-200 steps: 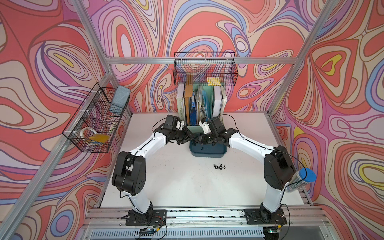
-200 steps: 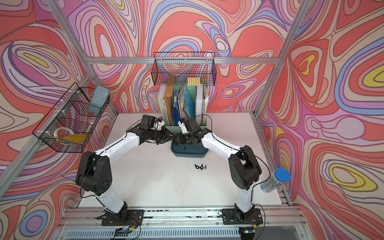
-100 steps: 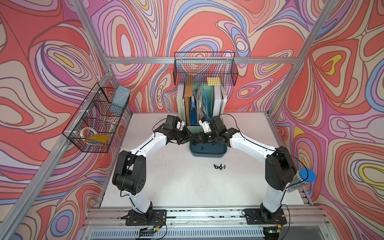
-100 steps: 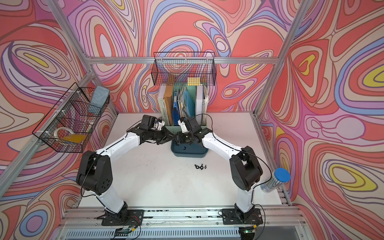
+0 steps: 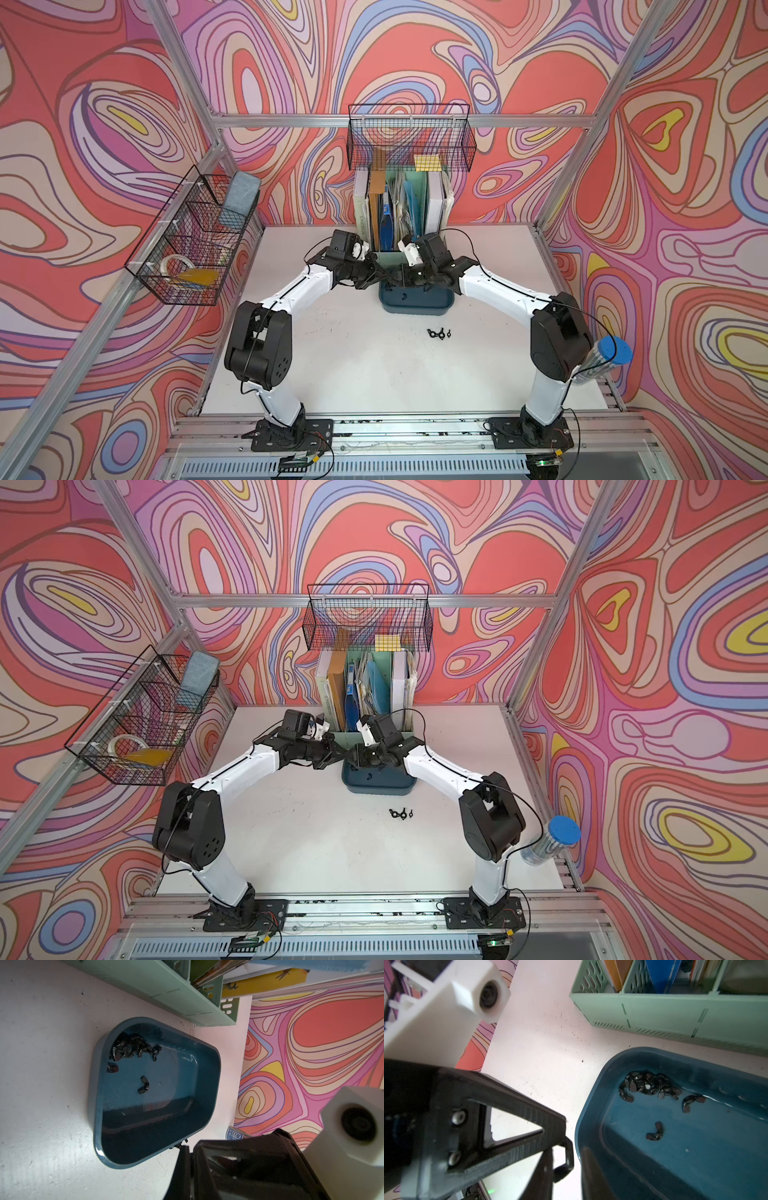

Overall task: Take out the wing nut from the storage box
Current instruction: Place the wing nut at the center of the board.

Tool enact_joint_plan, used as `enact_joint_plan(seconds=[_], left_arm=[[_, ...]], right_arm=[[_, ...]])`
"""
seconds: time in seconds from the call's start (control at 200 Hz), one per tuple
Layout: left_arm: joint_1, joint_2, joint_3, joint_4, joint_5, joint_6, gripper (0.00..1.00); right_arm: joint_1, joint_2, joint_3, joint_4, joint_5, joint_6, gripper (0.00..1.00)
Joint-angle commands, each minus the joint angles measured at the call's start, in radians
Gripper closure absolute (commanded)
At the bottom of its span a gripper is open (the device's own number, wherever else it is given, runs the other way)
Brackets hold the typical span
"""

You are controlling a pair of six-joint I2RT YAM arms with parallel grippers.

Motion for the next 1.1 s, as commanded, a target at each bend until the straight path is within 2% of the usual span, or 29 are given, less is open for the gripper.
enact_joint_plan(seconds=[0.0,0.09,0.28,0.491,0.696,1.096], left_arm=[[-0.004,-0.007,0.001,-0.029,-0.019,0.033,1.00],[-0.007,-0.019,-0.001,-0.061,-0.049,0.050,1.00],[-0.046,-0.056,-0.002,-0.166,-0.148,0.111,1.00],[-0.144,-0.090,-0.001,-0.288,-0.308,0.147,1.00],[-0.256,-0.105,-0.011,-0.341,-0.401,0.122,1.00],[-0.467,-0.011,0.003,-0.385,-0.507,0.080,1.00]], right_arm=[[0.005,-0.027,-0.009,0.003,0.050,-0.001,0.53],[0.004,-0.037,-0.017,-0.016,0.092,-0.005,0.43],[-0.005,-0.094,-0.057,-0.059,0.183,-0.021,0.31],[-0.036,-0.187,-0.163,-0.076,0.259,-0.032,0.15],[-0.058,-0.272,-0.258,-0.128,0.345,-0.015,0.04],[-0.070,-0.499,-0.455,-0.256,0.515,0.065,0.02]])
